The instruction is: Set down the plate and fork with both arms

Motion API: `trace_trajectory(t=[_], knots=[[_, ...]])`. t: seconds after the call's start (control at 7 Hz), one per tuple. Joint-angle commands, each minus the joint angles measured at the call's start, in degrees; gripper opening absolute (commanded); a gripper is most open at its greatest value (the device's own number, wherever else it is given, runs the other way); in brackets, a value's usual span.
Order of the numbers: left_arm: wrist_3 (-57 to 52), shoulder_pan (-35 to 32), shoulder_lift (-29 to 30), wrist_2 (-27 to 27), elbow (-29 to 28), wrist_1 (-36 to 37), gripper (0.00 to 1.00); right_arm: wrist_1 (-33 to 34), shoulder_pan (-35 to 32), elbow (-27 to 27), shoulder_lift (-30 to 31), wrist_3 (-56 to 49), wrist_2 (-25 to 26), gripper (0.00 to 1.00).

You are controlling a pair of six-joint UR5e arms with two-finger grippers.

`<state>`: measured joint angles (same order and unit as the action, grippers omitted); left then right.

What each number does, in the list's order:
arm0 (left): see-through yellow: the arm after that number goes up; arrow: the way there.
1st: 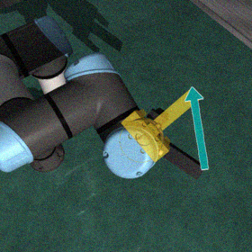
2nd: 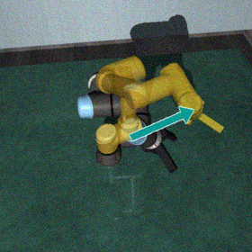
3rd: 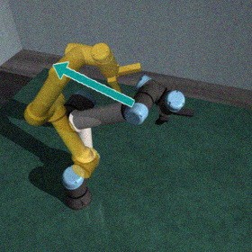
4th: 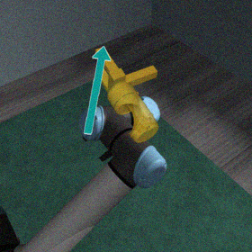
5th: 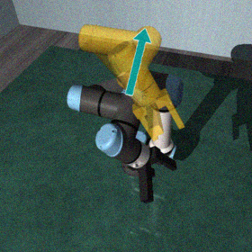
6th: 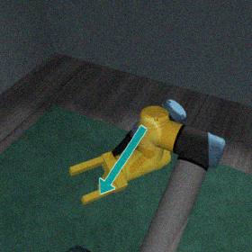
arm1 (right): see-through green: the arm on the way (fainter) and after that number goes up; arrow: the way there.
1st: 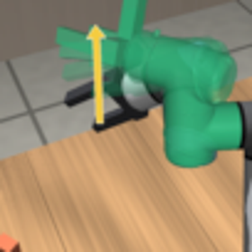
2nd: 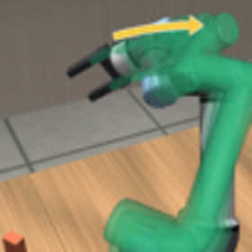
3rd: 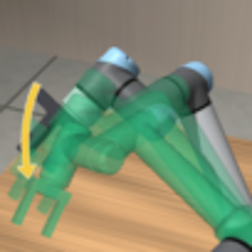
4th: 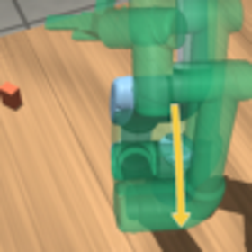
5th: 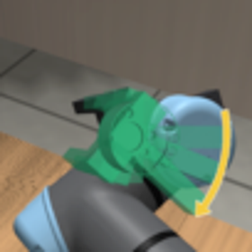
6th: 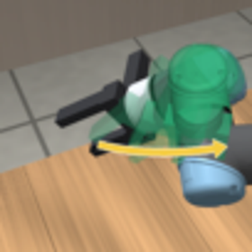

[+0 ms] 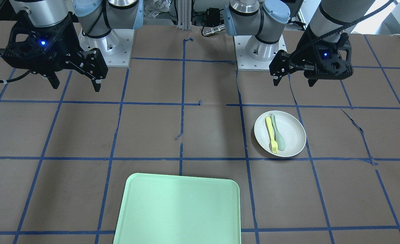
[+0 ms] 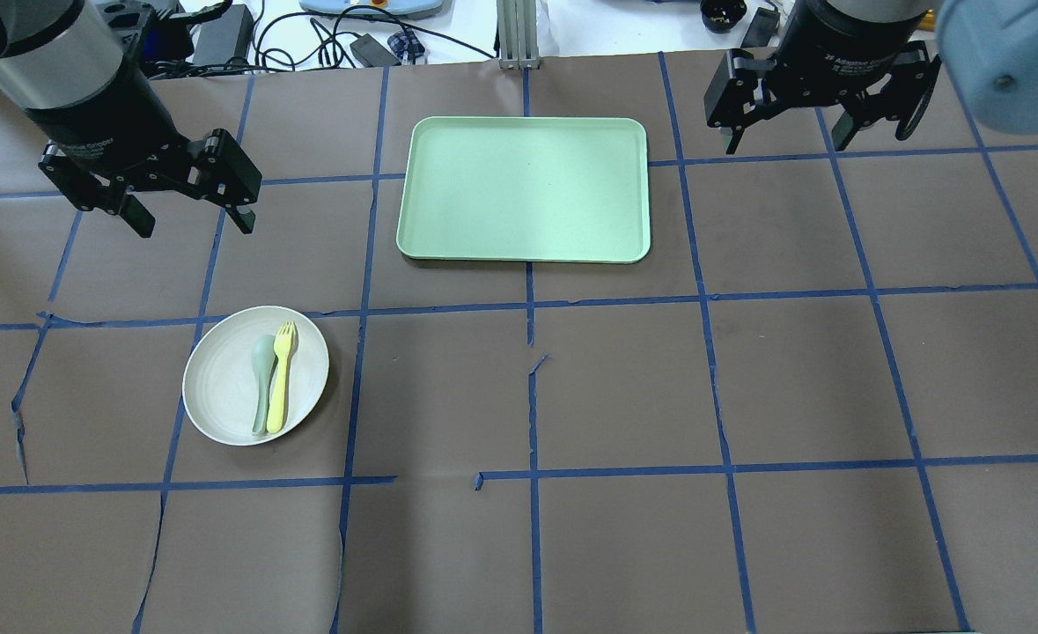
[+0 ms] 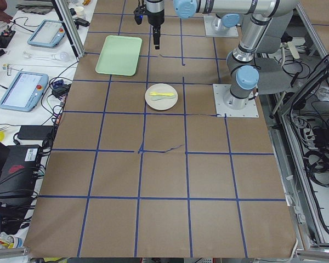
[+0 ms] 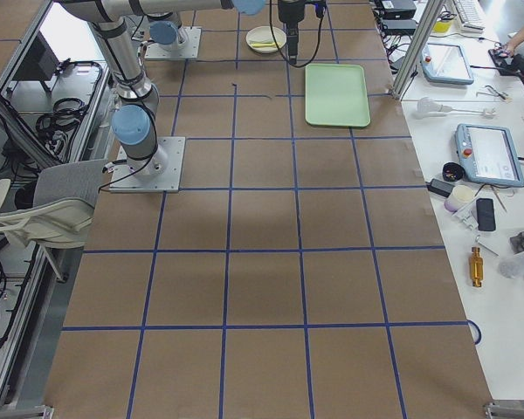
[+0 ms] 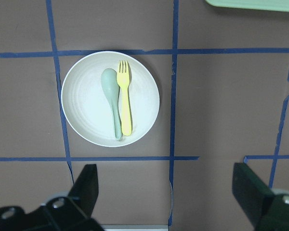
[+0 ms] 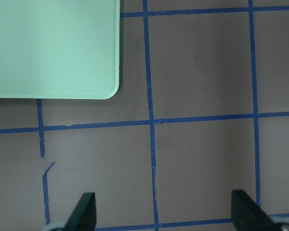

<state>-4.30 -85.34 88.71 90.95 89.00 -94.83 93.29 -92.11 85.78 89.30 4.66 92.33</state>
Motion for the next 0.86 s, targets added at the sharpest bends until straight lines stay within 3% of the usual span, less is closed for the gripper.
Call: trace_trajectory(t=[0.0, 0.71], knots=[[0.1, 0.0, 0.0, -0.2, 0.1, 0.0, 1.0, 0.0, 0.0, 0.0, 0.0, 0.0, 0.0, 1.0], [0.1, 0.1, 0.2, -0.3, 1.1, 0.4, 1.0, 0.0, 0.0, 0.1, -0.1, 0.0, -0.1, 1.0]])
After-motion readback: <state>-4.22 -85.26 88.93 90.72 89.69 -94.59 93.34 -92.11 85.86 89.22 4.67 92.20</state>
